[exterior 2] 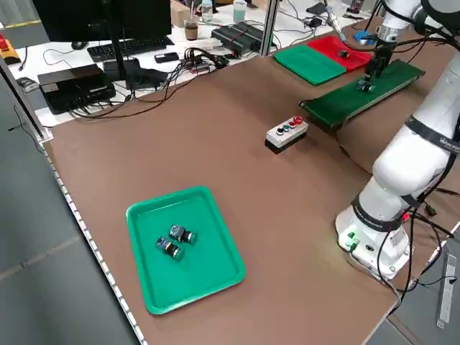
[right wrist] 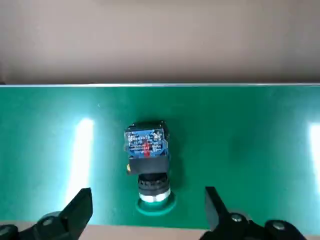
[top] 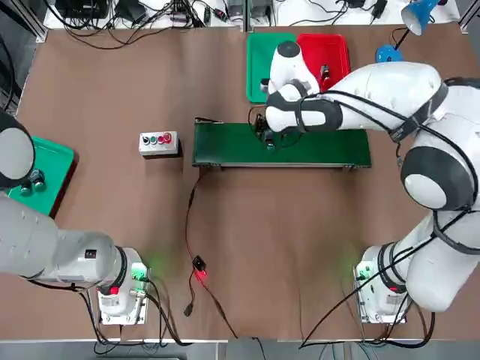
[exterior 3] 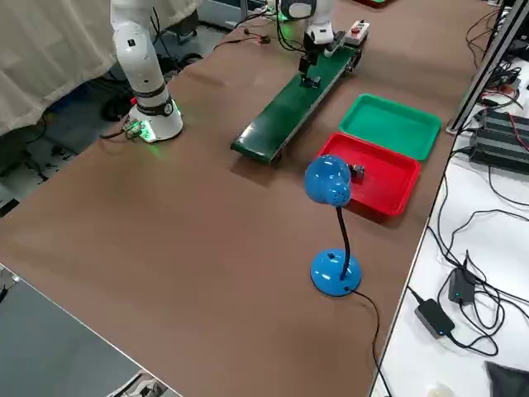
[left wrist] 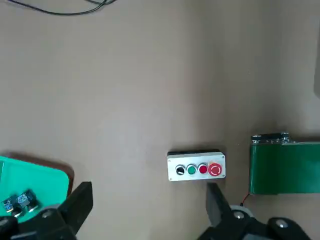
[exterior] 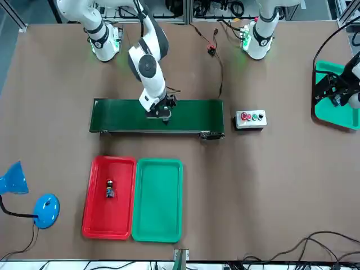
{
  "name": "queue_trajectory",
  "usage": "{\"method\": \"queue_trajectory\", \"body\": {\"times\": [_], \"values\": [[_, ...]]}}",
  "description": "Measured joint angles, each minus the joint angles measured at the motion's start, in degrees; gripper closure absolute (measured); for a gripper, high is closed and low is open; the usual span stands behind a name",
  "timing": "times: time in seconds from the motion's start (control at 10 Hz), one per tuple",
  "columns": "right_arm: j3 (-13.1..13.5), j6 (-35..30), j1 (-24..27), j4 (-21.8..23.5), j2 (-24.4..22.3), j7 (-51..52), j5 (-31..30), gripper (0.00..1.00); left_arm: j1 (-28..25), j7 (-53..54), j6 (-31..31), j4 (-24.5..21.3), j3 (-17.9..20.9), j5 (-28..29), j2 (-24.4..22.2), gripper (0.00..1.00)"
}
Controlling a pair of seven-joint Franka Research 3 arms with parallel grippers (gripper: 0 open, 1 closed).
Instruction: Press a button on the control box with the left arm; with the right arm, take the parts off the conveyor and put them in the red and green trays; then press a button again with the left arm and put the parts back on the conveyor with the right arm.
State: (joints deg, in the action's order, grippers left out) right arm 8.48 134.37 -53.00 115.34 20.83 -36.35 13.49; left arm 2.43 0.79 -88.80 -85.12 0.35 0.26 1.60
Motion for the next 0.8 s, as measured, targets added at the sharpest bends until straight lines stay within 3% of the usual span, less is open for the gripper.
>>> {"method": "queue_trajectory", "body": {"times": [0.4,0.5,0.6,0.8], "values": [[0.00,4.64,-1.07,0.03,3.32,-1.02,0.00,0.07,-0.02,0.00,0.00,0.00,0.03,0.00,0.00,0.00],[0.00,4.65,-1.19,-0.09,3.31,-1.46,0.00,0.13,-0.02,0.00,0.00,0.00,0.04,0.00,0.00,0.00],[0.00,4.65,-1.43,-0.14,3.32,-1.76,0.00,0.30,-0.02,0.00,0.00,0.00,0.04,0.00,0.00,0.00],[0.01,4.65,-1.59,-0.14,3.31,-2.09,0.00,0.45,-0.01,0.00,0.00,0.00,0.03,0.00,0.00,0.00]]}}
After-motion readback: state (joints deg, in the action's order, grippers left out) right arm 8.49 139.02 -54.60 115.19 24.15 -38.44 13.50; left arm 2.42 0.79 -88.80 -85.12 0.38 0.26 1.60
